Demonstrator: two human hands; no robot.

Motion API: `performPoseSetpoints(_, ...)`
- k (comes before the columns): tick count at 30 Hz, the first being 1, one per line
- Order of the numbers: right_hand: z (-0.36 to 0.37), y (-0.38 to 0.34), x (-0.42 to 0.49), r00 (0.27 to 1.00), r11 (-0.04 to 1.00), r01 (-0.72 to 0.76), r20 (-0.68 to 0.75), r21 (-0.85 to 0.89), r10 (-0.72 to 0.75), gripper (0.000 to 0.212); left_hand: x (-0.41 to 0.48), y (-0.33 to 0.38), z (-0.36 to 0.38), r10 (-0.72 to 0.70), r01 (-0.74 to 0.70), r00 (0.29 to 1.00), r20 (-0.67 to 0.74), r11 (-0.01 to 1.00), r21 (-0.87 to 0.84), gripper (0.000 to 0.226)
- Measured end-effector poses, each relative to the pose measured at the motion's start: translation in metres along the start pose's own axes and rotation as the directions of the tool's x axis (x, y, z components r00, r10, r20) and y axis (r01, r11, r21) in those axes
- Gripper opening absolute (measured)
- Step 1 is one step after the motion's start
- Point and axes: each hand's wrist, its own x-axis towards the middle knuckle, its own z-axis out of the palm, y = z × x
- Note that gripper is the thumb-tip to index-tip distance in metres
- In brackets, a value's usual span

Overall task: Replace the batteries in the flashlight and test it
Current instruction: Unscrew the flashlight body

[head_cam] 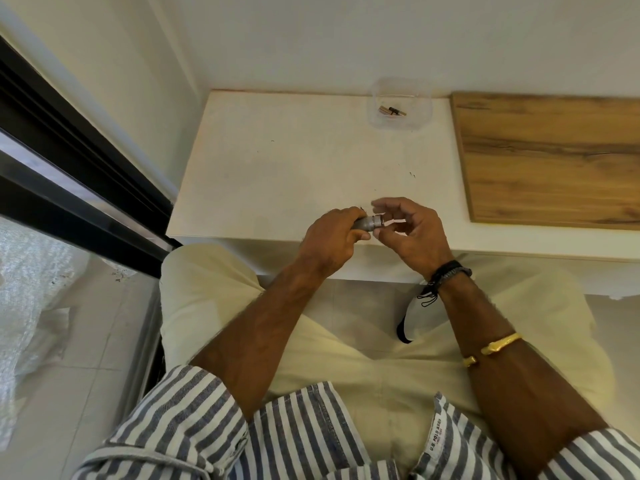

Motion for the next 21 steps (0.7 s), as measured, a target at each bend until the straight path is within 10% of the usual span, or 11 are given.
performPoseSetpoints(21,-0.004,0.024,0.024,0.904,0.953,-0.254,-0.310,0.163,0.294,0.027,0.005,-0.009,0.000,-0.064,0.012,0.978,-0.197,0.967,-0.255,0.021)
